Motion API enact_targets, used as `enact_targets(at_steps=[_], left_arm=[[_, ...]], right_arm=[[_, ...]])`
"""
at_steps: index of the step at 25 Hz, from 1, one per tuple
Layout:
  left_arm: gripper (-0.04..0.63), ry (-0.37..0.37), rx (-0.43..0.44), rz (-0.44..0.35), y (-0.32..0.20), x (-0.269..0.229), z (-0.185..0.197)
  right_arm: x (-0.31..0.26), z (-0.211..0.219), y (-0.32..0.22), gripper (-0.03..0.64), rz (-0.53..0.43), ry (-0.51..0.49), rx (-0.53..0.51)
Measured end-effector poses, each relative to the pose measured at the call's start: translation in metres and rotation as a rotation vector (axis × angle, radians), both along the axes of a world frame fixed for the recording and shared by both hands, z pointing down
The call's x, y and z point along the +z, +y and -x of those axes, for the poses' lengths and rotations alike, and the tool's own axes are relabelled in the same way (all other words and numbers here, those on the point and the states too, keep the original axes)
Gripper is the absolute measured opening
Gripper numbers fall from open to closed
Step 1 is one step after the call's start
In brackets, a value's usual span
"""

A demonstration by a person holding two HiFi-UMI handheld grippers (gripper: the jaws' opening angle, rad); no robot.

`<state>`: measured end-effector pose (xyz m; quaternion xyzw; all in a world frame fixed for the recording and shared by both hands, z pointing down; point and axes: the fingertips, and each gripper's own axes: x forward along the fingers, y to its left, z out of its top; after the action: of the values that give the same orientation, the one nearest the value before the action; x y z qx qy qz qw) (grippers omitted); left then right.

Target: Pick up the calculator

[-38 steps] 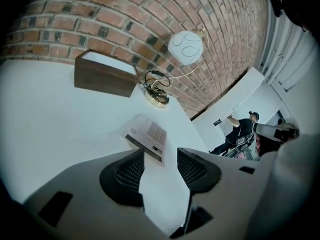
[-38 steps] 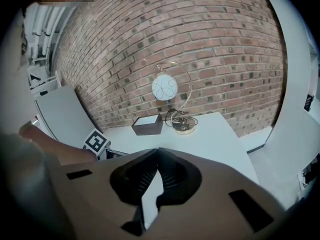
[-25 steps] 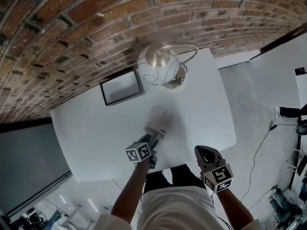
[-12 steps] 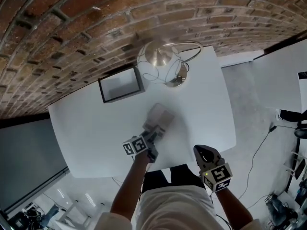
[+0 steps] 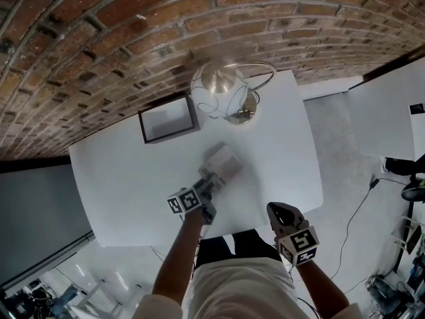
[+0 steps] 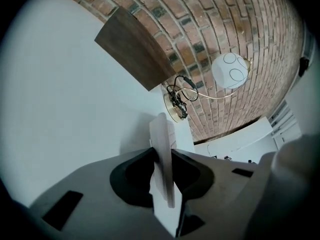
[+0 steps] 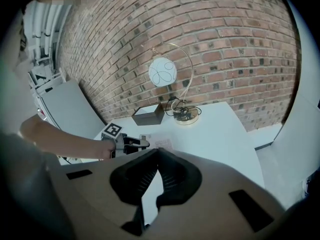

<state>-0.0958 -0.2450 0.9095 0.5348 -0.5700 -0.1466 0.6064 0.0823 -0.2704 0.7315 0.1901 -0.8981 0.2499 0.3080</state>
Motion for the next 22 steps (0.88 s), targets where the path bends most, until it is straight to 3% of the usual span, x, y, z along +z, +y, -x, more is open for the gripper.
enact_targets(at_steps=[8,22], left_arm=[[0.098,-0.088,0.016,-0.053,0.004,-0.043,0.002],[0.098,-0.298,-0.028,-0.223,0.053,-0.199,0.021]], right_arm=[[-0.019,0.0,-0.002,0.012,-0.029,-0.032,-0.017],[-0.07,0.014,0.024,0.012,-0.103,-0.1,-0.062]])
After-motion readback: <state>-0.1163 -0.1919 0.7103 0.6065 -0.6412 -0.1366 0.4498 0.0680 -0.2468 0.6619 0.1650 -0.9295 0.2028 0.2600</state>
